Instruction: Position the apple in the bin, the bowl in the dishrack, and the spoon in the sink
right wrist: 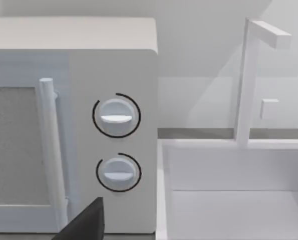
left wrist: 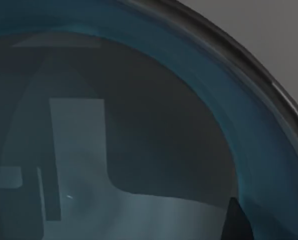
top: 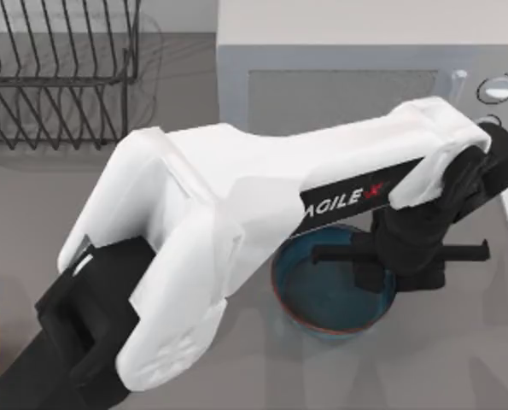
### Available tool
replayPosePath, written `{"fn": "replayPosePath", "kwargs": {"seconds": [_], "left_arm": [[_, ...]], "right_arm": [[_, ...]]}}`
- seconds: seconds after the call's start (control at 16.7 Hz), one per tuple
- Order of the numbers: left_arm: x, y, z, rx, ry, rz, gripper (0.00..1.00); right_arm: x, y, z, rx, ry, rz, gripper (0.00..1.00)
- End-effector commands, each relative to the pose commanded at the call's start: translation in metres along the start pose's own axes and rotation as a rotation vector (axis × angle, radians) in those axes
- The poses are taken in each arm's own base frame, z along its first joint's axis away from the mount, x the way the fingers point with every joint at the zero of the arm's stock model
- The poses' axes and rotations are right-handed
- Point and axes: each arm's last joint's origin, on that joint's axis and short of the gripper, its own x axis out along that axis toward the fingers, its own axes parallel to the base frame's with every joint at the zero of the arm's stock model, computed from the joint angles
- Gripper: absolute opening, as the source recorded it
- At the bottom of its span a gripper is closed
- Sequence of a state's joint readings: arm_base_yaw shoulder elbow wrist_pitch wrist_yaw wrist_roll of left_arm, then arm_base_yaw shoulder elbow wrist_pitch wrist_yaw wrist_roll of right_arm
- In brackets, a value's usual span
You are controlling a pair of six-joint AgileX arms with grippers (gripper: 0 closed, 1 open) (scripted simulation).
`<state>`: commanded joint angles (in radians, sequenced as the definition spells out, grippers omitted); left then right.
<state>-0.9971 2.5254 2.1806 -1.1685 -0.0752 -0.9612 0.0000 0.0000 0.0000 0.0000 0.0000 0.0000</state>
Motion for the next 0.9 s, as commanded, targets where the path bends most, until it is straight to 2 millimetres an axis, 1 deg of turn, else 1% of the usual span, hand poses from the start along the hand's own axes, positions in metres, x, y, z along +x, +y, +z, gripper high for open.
{"fn": "replayPosePath", "kwargs": {"seconds": [0.3, 0.42, 0.66, 0.9], "left_arm": [[-0.003, -0.003, -0.003, 0.014, 0.007, 0.009, 0.00], [-0.011, -0.007, -0.002, 0.021, 0.016, 0.020, 0.00], [-0.046, -0.013, 0.004, 0.017, 0.007, 0.004, 0.00], [-0.084, -0.008, 0.007, 0.011, -0.008, -0.014, 0.00]], "right_arm": [[0.000, 0.000, 0.000, 0.000, 0.000, 0.000, 1.00], [0.000, 0.000, 0.000, 0.000, 0.000, 0.000, 1.00], [0.000, 0.000, 0.000, 0.000, 0.000, 0.000, 1.00], [0.000, 0.000, 0.000, 0.000, 0.000, 0.000, 1.00]]}}
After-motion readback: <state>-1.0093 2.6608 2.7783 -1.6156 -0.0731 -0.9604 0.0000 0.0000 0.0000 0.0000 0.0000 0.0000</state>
